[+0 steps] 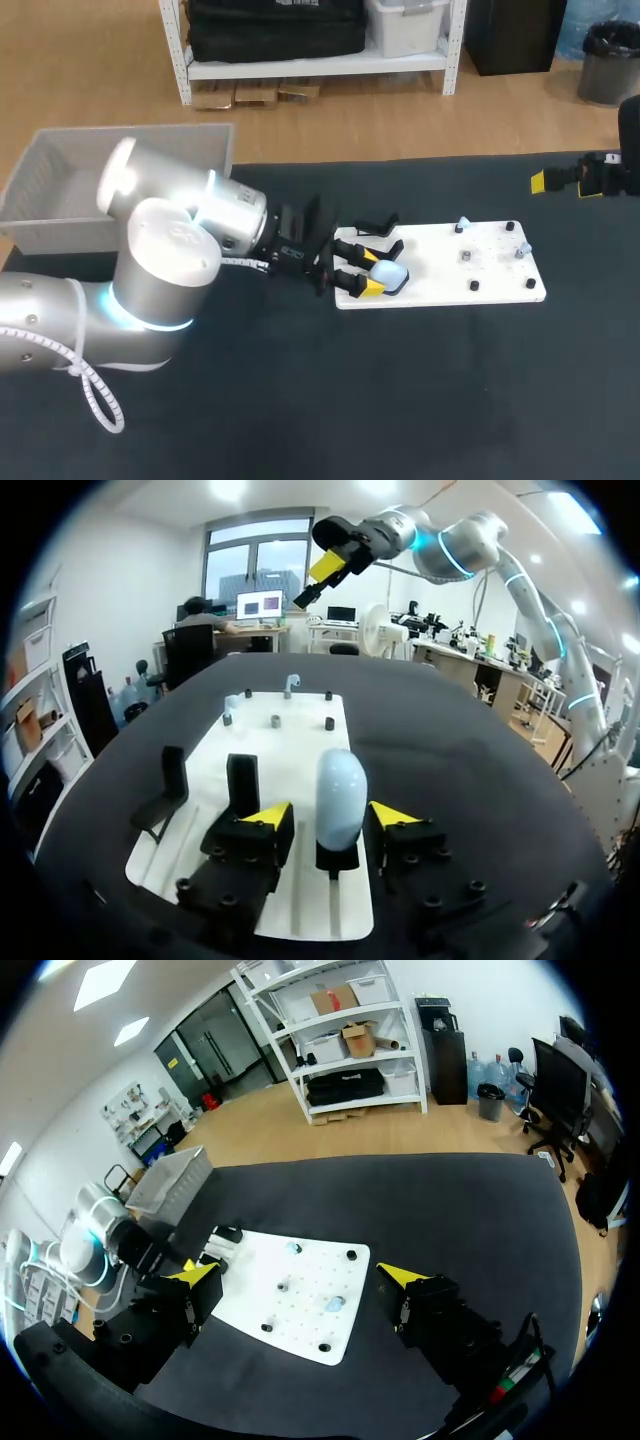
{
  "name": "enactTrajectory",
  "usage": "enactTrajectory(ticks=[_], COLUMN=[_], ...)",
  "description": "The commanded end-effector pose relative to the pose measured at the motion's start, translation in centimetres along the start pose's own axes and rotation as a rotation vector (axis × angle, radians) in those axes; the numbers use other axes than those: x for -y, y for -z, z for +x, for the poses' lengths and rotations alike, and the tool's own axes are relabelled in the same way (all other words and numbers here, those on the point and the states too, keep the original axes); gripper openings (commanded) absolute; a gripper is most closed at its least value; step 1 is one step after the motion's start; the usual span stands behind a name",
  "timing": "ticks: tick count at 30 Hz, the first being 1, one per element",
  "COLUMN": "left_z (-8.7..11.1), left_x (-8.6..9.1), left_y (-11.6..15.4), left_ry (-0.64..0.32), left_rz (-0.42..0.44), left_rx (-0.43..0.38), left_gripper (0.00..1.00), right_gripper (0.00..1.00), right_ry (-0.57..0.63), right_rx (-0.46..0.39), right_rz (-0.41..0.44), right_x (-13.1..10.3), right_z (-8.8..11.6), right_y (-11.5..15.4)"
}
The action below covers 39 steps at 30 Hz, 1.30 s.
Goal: Pick up each earbud case from the left stands, insert the matching earbuds, close the lid, and place the case in the box.
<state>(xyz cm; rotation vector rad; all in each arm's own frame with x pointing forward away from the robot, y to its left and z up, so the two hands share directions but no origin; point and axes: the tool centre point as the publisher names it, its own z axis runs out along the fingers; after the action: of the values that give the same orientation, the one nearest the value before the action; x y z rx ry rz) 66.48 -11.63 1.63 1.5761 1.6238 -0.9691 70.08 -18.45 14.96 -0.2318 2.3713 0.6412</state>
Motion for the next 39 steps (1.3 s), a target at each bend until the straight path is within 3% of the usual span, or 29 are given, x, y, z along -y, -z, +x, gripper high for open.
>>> enactTrajectory(ticks=[1, 30, 31, 33, 39], left_z=[0.23, -0.33, -0.33, -0.35, -0.72], left_x=[0.03, -0.15, -0.11, -0.02, 0.42], left_y=[-0.31, -1.03, -1.07, -1.08, -0.36], left_ry=[-0.001, -0.004, -0.004, -0.003, -0.006], left_rz=[-0.011, -0.017, -0.016, -0.016, -0.022], left_rx=[0.018, 0.064, 0.064, 0.066, 0.086], left_gripper=[0.46, 0.38, 0.34, 0.0, 0.0], right_gripper=[1.0, 1.0, 1.0, 1.0, 1.0], right_ry=[0.001, 0.001, 0.001, 0.001, 0.001], right_rx=[-0.001, -0.001, -0.001, -0.001, -0.001], right_rz=[0.001, 0.001, 0.001, 0.001, 0.001], right_x=[0.03, 0.03, 0.03, 0.03, 0.03], right_z=[0.0, 0.0, 0.0, 0.0, 0.0], right_y=[0.0, 0.0, 0.0, 0.0, 0.0])
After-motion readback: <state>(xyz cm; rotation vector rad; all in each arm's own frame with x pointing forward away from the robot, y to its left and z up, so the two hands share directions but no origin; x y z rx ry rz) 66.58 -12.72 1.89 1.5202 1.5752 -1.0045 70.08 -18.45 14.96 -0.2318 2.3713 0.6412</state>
